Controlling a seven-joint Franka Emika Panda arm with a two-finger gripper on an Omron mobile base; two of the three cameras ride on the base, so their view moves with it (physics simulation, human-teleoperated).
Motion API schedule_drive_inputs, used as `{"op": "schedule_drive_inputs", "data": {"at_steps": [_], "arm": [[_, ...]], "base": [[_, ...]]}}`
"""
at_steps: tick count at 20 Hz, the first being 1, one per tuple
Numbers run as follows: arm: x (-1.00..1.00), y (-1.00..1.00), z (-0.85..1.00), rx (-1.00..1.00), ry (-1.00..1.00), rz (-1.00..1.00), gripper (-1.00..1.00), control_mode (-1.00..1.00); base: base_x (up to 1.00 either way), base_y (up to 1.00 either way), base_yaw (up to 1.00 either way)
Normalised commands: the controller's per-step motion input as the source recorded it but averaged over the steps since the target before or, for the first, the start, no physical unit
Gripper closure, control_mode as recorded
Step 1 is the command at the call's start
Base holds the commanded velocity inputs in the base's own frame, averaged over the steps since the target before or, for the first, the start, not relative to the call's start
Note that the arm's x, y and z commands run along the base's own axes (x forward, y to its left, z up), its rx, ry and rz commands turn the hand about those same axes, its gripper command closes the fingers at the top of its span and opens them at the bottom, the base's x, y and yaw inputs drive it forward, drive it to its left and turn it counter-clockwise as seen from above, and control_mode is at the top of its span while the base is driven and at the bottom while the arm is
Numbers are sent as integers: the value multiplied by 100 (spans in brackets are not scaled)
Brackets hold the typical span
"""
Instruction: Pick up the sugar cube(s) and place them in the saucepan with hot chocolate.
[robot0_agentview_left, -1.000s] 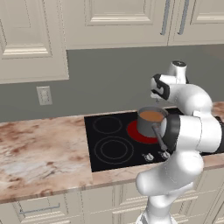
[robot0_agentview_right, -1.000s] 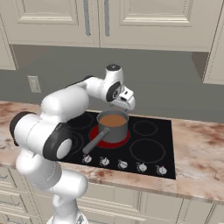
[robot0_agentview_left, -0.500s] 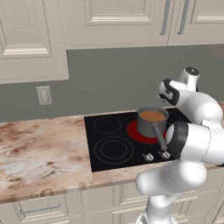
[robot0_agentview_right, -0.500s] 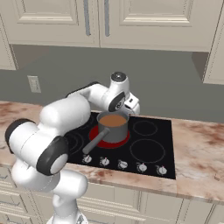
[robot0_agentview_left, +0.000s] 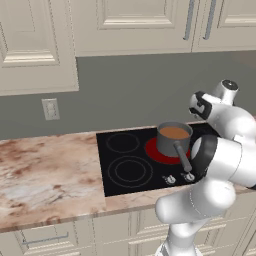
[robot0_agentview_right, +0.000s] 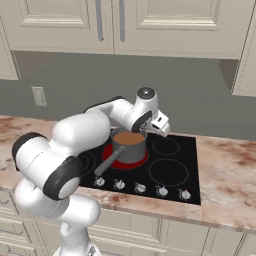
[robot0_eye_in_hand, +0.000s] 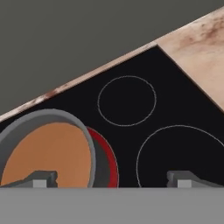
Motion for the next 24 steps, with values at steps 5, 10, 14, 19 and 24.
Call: {"op": "schedule_drive_inputs", "data": {"at_steps": [5,10,14,19,24], "arm": [[-10,-55,-5,3,0,0,-100,-100],[-58,-47,-29,4,-1,-6,-100,-100],[-77,-56,-7,0,0,-9,-100,-100],[-90,-56,0,-1,0,-10,-100,-100],[-80,-68,0,-2,1,-8,-100,-100]], "base": [[0,0,0],[0,0,0],[0,0,0],[0,0,0],[0,0,0]]}}
